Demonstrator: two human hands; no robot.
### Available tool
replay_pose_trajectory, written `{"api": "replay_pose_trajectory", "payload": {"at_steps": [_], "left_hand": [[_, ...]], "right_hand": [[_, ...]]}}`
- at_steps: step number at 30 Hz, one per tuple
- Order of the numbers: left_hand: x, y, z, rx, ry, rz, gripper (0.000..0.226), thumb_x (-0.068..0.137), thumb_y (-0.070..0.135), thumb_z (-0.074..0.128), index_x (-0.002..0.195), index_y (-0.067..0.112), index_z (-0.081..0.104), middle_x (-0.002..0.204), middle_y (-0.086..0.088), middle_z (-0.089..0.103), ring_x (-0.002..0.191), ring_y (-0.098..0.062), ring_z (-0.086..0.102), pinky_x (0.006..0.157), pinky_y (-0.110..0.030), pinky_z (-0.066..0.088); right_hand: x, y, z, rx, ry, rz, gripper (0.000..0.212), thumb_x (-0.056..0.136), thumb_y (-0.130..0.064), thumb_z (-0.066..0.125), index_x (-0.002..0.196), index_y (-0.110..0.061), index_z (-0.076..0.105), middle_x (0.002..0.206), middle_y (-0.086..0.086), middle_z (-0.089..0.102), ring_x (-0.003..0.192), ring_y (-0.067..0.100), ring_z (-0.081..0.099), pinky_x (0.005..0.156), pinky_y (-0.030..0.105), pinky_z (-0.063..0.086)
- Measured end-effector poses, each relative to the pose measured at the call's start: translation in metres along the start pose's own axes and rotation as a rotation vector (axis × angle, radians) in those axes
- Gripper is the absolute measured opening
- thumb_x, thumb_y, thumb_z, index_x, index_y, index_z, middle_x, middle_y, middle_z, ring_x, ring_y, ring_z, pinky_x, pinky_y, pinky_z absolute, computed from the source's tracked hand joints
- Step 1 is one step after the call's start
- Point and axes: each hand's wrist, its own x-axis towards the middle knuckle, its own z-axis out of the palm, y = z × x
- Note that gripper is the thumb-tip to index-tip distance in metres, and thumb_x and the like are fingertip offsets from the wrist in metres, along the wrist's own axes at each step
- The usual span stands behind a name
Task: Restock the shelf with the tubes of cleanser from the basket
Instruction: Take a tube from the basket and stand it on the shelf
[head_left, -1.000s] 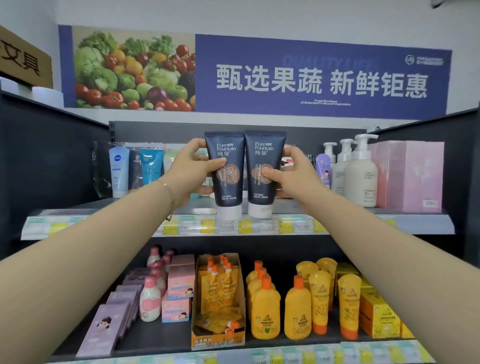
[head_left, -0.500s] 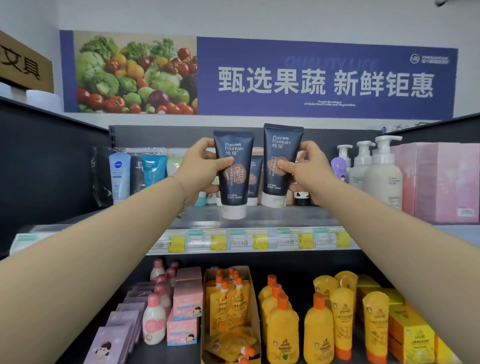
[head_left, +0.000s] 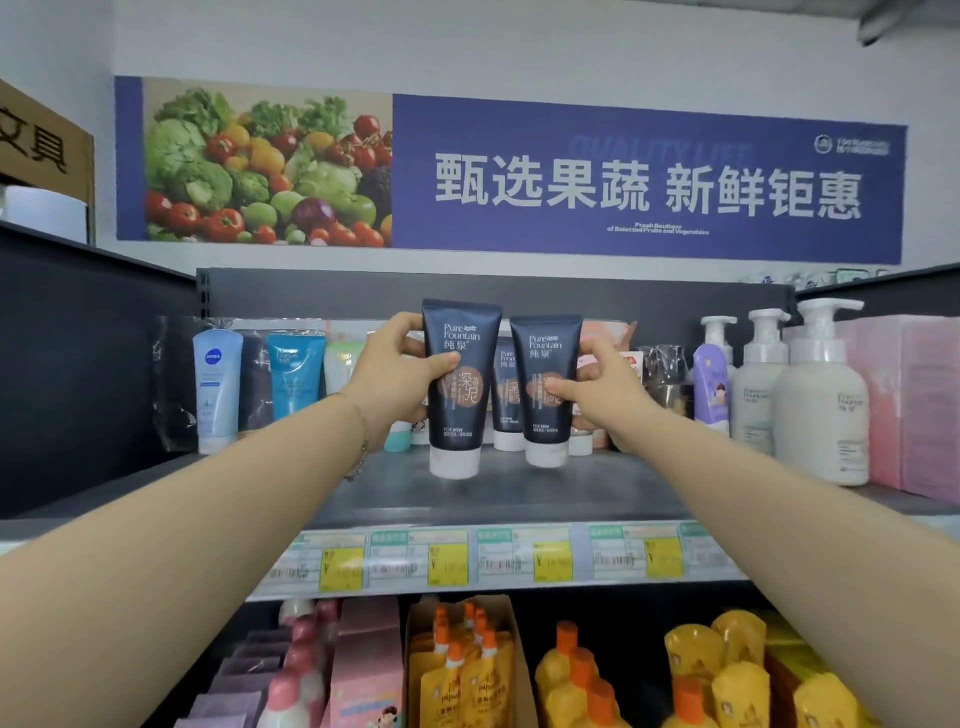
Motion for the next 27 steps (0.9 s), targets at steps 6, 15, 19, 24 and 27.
{"api": "replay_pose_trajectory", "payload": {"at_steps": [6,15,19,24,27], "left_hand": [[0.016,-0.018,0.001,-0.021,0.014,0.001,0.023,0.092,0.011,0.063,0.110,0.022,0.055,0.102,-0.008,0.061,0.079,-0.021,0.061,0.074,-0.048,0.056],[0.032,-0.035,0.004,-0.021,-0.009,0.012,0.022,0.092,0.012,0.063,0.110,0.022,0.055,0.098,-0.004,0.057,0.076,-0.018,0.058,0.064,-0.036,0.053],[0.035,-0.039,0.005,-0.030,-0.007,0.012,0.022,0.092,0.011,0.063,0.111,0.021,0.055,0.097,-0.003,0.057,0.075,-0.016,0.058,0.058,-0.031,0.053],[0.038,-0.045,0.007,-0.022,-0.024,0.002,0.024,0.092,0.011,0.063,0.115,0.018,0.056,0.097,-0.002,0.057,0.075,-0.014,0.058,0.044,-0.021,0.050],[0.039,-0.046,0.008,-0.032,-0.018,-0.002,0.024,0.092,0.011,0.062,0.114,0.019,0.055,0.098,-0.002,0.057,0.075,-0.014,0.058,0.043,-0.019,0.049]], "right_hand": [[0.027,0.004,0.011,-0.036,-0.002,-0.006,0.043,0.083,-0.015,0.075,0.117,-0.020,0.049,0.097,0.010,0.067,0.089,0.026,0.069,0.073,0.046,0.059],[0.065,0.010,0.022,-0.164,0.025,0.011,0.040,0.070,-0.031,0.080,0.098,-0.032,0.051,0.094,0.005,0.067,0.091,0.027,0.066,0.082,0.048,0.056],[0.064,0.011,0.028,-0.164,0.011,0.021,0.041,0.080,-0.020,0.078,0.112,-0.016,0.052,0.089,0.004,0.064,0.084,0.024,0.062,0.068,0.035,0.051],[0.065,0.019,0.034,-0.171,-0.006,0.014,0.037,0.084,-0.017,0.075,0.106,-0.016,0.045,0.086,0.001,0.058,0.086,0.023,0.058,0.068,0.034,0.049],[0.064,0.019,0.037,-0.198,-0.022,0.005,0.039,0.084,-0.017,0.075,0.105,-0.019,0.042,0.089,-0.001,0.057,0.091,0.022,0.058,0.080,0.037,0.052]]}}
